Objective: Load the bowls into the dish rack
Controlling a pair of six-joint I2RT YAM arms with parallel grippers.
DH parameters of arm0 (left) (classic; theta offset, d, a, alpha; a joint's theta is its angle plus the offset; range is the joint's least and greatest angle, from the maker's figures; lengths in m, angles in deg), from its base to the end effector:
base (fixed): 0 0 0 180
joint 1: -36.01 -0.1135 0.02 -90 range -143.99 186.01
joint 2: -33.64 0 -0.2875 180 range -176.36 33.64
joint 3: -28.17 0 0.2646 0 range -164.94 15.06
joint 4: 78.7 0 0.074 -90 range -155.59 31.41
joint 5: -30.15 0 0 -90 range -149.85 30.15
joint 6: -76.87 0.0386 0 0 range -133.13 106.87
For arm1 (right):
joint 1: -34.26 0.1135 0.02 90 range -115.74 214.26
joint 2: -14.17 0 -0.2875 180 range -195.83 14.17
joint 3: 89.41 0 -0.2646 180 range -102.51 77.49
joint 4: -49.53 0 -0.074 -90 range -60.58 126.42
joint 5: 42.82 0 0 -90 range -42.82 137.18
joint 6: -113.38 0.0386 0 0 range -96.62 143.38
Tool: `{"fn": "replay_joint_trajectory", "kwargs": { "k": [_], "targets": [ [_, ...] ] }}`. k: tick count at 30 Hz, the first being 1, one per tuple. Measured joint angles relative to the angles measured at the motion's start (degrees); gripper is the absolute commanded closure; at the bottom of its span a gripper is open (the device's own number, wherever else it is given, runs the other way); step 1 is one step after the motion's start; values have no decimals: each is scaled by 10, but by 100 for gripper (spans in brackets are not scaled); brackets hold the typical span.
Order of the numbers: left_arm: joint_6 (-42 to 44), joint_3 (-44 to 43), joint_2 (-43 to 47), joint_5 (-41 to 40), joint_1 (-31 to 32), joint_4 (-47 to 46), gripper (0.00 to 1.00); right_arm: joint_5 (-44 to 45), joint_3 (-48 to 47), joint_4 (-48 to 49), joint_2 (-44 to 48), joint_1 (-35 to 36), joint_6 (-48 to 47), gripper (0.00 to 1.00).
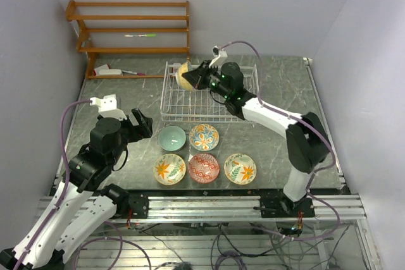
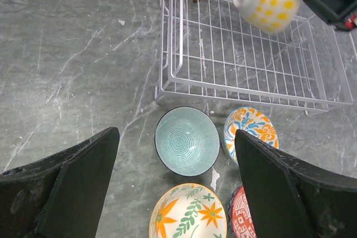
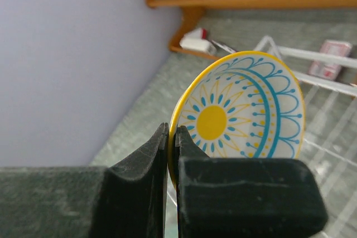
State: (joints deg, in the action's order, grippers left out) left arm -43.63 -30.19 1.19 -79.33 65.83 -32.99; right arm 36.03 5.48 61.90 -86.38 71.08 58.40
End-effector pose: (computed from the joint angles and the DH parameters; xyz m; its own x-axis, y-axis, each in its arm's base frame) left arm 0.1099 -0.0481 0.3460 -0.3530 -0.3492 -0.8680 0.0202 0.9247 -0.3802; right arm 0.3473 0.2693 0.3197 -0.4612 0.3580 -0.8118 -0.5835 0.5669 0.5815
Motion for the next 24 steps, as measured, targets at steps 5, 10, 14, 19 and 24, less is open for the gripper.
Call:
{"fn": "replay_joint_trajectory", "kwargs": {
  "k": [5, 10, 14, 19, 24],
  "targets": [
    [0, 0, 0, 0, 0, 0, 5, -3, -65, 117, -93, 3, 74, 100],
    [0, 0, 1, 0, 0, 0, 4, 9, -81, 211, -172, 2, 150, 100],
    [0, 0, 10, 0, 0, 3, 5, 26, -80, 244, -221, 2, 194, 100],
    [0, 0, 18, 0, 0, 3, 5, 35, -80, 273, -254, -3, 230, 100],
    [0, 0, 18, 0, 0, 3, 5, 37, -82, 301, -282, -9, 267, 100]
  ]
}}
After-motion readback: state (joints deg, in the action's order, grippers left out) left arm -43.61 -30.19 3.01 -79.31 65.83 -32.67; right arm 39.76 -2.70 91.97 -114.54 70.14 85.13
